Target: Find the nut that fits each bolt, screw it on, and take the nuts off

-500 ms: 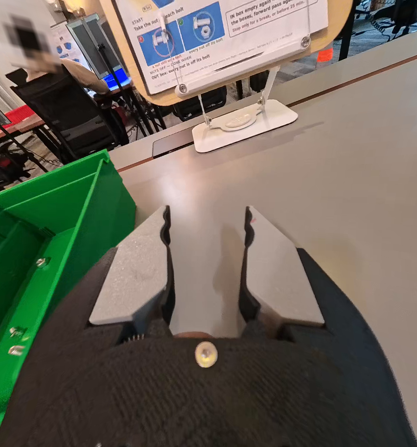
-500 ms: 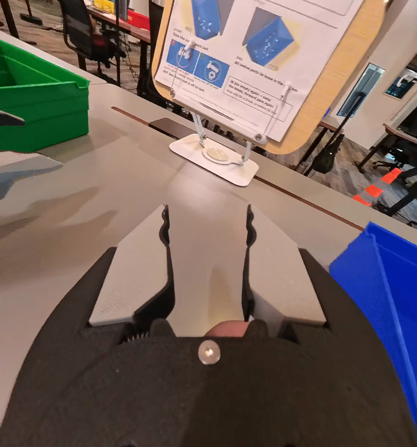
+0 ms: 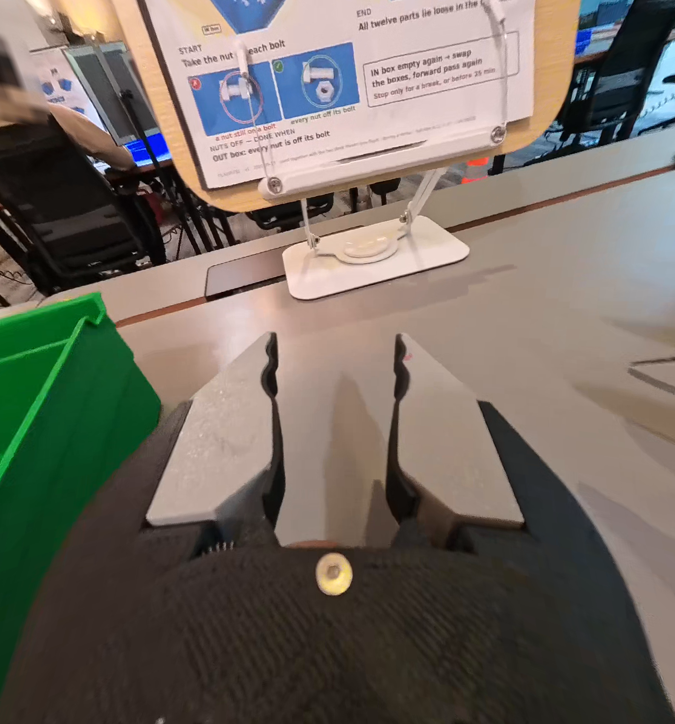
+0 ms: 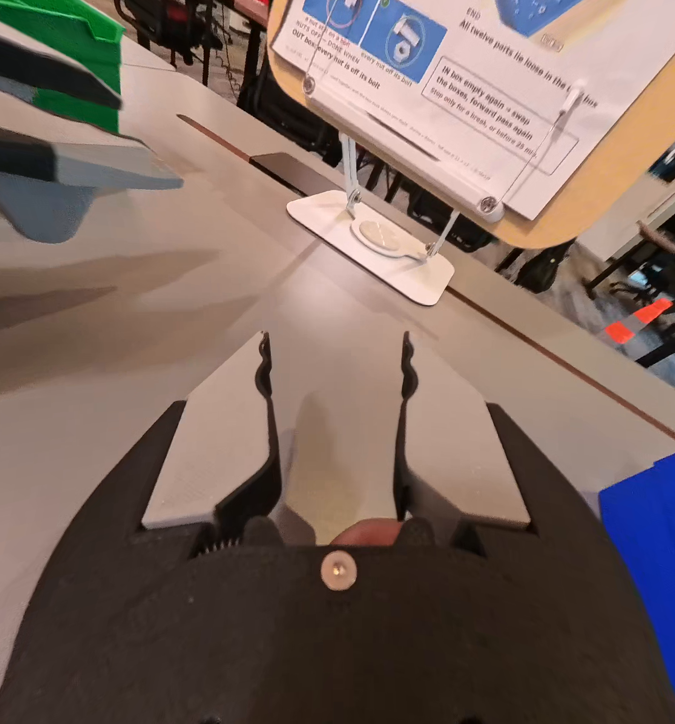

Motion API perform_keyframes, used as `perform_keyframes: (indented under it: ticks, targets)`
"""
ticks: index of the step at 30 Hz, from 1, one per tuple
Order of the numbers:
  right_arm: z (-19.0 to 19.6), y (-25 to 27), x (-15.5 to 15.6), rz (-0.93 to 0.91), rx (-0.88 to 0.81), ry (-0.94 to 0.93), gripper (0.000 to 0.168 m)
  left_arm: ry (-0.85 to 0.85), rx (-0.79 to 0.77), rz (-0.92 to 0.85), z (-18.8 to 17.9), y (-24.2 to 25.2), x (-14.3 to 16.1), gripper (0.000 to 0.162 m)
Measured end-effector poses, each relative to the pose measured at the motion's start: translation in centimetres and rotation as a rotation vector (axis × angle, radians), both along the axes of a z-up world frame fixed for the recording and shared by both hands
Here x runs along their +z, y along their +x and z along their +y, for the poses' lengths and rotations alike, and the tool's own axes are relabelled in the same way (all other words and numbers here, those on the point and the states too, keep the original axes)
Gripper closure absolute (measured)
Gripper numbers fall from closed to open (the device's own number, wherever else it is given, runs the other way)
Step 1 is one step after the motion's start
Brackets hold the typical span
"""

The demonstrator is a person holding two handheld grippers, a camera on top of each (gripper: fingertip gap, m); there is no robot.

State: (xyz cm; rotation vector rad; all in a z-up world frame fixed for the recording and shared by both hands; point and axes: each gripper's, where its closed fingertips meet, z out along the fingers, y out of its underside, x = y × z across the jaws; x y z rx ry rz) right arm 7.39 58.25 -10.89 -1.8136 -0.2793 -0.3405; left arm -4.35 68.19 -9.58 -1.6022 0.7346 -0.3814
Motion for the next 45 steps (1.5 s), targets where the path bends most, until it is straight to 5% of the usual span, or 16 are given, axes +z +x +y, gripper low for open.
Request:
perform_keyframes:
  ticks: [5,11,17,21,25,28,33,45]
  targets:
    - [-0.1,-0.4,0.4,0.002,-0.003,0.029,0.101,0.023,-0.02,-0.078,1.1,0.8,1.9,0.104]
    - [-0.5,-0.6,-0.2,-0.027,0.003,0.015,0.101,-0.088,-0.118,-0.218,-2.2,-0.9,5.2,0.101]
    - [-0.8,-1.0,-0.7,0.058,0.033,-0.012,0.1,-0.144,-0.231,-0.055,-6.8,-6.2,7.1,0.093]
    - [-1.0,-2.1,-0.4,0.032,0.061,0.0,0.101,-0.271,-0.136,0.064,-4.5,-14.4,5.7,0.094]
    - [-1.3,-3.6,0.2,0.022,0.103,0.023,0.102,-0.393,-0.011,0.25,-1.2,-23.3,2.4,0.118]
    - [-1.6,-4.3,0.9,0.016,0.121,0.049,0.102,-0.557,0.023,0.369,-0.2,-27.2,-0.9,0.115]
    - [-1.9,-4.8,1.2,0.022,0.136,0.058,0.102,-0.658,0.031,0.544,0.7,-28.9,-4.2,0.119]
    - [-2.4,-4.1,1.7,0.051,0.122,0.076,0.102,-0.844,0.056,0.528,1.5,-28.8,-7.1,0.137]
